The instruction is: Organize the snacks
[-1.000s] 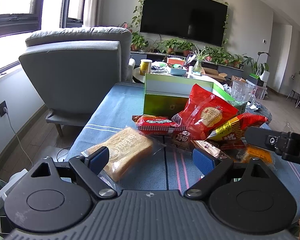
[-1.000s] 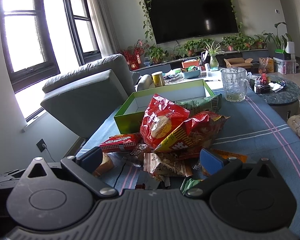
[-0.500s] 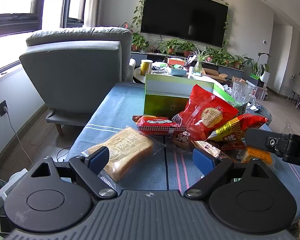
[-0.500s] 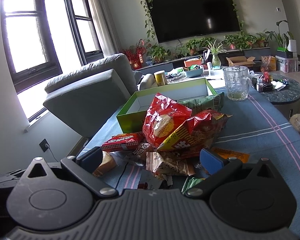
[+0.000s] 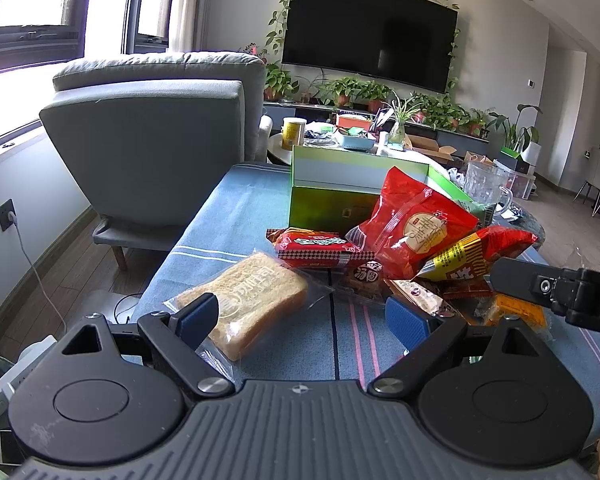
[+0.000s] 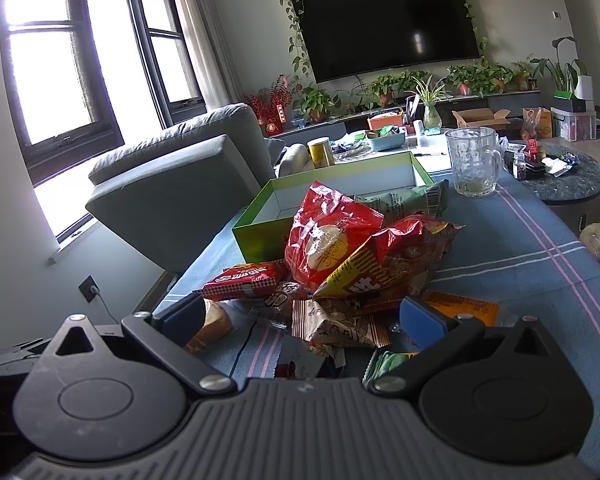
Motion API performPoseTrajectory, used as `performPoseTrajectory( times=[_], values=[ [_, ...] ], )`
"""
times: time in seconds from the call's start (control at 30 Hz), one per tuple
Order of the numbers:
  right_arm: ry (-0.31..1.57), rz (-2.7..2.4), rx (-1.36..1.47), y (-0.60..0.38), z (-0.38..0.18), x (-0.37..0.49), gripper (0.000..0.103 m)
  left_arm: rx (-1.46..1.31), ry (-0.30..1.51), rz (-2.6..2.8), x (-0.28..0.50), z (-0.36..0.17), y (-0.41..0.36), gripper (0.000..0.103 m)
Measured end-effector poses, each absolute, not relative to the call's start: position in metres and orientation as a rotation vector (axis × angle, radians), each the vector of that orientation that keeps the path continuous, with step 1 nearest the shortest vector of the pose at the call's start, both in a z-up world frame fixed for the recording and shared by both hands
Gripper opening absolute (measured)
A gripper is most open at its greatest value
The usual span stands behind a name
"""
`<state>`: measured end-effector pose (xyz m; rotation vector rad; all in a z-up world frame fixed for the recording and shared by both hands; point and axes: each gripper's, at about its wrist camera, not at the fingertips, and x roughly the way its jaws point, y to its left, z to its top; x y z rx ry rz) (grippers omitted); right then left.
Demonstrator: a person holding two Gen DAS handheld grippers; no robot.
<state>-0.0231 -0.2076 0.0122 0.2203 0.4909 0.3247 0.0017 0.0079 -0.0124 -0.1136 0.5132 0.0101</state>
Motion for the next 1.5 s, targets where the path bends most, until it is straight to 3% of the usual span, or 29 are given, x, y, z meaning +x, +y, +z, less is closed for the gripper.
performPoseTrajectory(
  times=[1.5],
  values=[
    [0.502, 0.322, 0.233, -0.2083, 0.0112, -0.0216, 0.081, -0.121, 0.533, 0.011, 0.0023, -0.0152, 0.0115, 0.090]
  ],
)
